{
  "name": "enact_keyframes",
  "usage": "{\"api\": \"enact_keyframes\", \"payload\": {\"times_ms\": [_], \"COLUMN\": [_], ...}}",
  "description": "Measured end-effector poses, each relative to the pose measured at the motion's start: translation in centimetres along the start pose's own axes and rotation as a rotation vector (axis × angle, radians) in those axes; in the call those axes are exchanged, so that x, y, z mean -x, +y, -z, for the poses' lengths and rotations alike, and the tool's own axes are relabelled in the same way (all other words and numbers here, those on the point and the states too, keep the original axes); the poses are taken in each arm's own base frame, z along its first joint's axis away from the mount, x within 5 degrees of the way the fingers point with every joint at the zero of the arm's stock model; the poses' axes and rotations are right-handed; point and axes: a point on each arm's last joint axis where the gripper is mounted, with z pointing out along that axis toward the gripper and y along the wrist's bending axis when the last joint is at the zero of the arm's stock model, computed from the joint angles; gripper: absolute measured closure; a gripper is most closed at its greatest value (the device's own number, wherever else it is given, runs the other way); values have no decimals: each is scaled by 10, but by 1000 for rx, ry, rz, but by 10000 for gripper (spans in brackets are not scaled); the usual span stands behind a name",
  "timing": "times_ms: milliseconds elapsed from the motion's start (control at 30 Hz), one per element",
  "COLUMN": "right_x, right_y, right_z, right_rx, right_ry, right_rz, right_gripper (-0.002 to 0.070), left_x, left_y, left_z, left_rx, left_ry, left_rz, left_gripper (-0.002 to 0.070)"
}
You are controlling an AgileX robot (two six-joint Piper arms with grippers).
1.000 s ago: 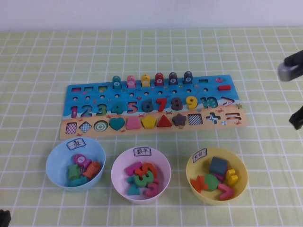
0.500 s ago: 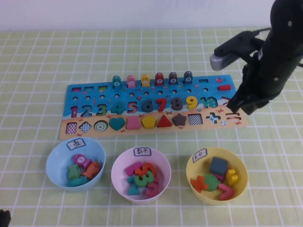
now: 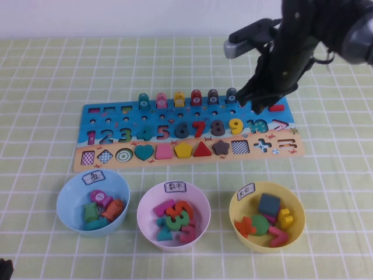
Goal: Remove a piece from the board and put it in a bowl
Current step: Pick up the "number 9"
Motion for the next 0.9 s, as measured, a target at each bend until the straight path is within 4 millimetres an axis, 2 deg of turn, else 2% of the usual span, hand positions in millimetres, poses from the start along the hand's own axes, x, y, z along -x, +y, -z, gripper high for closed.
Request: {"api": "enact_keyframes", "payload": {"times_ms": [67, 167, 367, 567, 900], "right_x": [6, 12, 24, 30, 31], "right_y": [2, 8, 19, 21, 18], "right_z": [-15, -36, -64, -81, -84], "right_rx": [8, 14, 21, 9, -23], "right_ry": [9, 24, 25, 20, 18], "right_rz": [-2, -17, -20, -46, -54], "right_gripper": [377, 312, 292, 290, 290], "left_x": [0, 0, 0, 0, 0], "left_y": [0, 0, 0, 0, 0], "left_z": [0, 0, 0, 0, 0], "left_rx": [0, 0, 0, 0, 0], "left_ry": [0, 0, 0, 0, 0], "left_rz": [0, 0, 0, 0, 0], "left_gripper": [680, 680, 680, 680, 679]}}
